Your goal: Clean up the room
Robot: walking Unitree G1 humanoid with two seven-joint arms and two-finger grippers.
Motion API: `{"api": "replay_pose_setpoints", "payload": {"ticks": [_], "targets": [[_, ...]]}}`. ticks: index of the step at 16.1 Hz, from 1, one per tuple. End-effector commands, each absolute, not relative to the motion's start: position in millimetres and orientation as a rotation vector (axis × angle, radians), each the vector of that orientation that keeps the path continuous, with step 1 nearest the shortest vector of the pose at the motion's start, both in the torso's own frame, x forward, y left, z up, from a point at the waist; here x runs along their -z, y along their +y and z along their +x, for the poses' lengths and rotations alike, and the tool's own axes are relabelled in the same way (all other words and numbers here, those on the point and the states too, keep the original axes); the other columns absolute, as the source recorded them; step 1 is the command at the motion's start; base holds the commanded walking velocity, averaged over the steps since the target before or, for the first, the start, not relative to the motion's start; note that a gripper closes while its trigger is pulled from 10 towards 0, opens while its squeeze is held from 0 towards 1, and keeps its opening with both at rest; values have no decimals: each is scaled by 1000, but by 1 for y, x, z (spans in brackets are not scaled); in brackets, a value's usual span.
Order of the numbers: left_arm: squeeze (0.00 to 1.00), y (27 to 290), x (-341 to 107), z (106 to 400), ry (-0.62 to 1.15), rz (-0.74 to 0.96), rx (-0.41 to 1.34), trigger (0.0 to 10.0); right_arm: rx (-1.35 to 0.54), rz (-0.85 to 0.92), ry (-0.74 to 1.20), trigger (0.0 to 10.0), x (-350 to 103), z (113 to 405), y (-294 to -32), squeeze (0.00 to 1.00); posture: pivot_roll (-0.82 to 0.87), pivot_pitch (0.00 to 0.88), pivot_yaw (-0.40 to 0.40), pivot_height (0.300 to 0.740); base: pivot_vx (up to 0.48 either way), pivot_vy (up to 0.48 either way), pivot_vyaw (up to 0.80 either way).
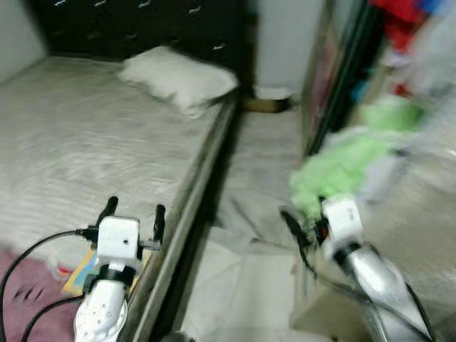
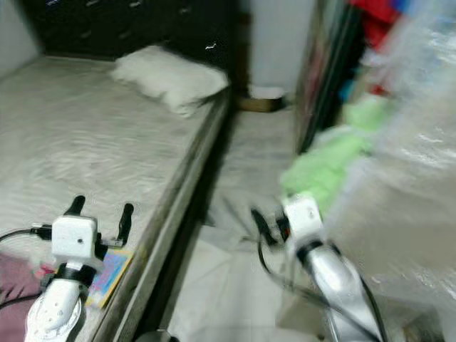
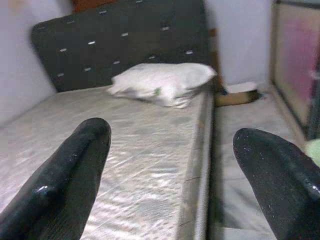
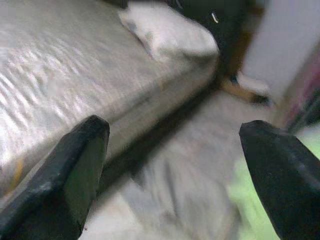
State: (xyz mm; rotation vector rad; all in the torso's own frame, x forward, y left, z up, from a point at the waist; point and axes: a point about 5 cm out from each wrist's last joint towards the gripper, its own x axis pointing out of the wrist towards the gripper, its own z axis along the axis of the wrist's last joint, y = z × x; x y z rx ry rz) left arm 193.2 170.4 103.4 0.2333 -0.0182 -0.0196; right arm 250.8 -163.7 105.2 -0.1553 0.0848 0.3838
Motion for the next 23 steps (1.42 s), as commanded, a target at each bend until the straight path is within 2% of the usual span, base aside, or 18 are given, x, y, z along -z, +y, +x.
{"api": "replay_pose_setpoints", "payload": {"ticks": [1,3,7,23], "targets": [[0,171,-105,194,-18,235,22,10000,-364,-140,79,10000,-107,257,-162,0,-75,0,-33,740,0,0,800],[0,169,-105,195,-21,234,26,10000,-356,-109,47,10000,-114,267,-151,0,-72,0,-27,740,0,0,800],[0,169,-106,195,-21,235,26,10000,-377,-95,50,10000,-111,267,-140,0,-66,0,-29,740,0,0,800],[0,167,-106,196,-22,234,26,10000,-390,-87,43,10000,-112,272,-135,0,-56,0,-35,740,0,0,800]]}}
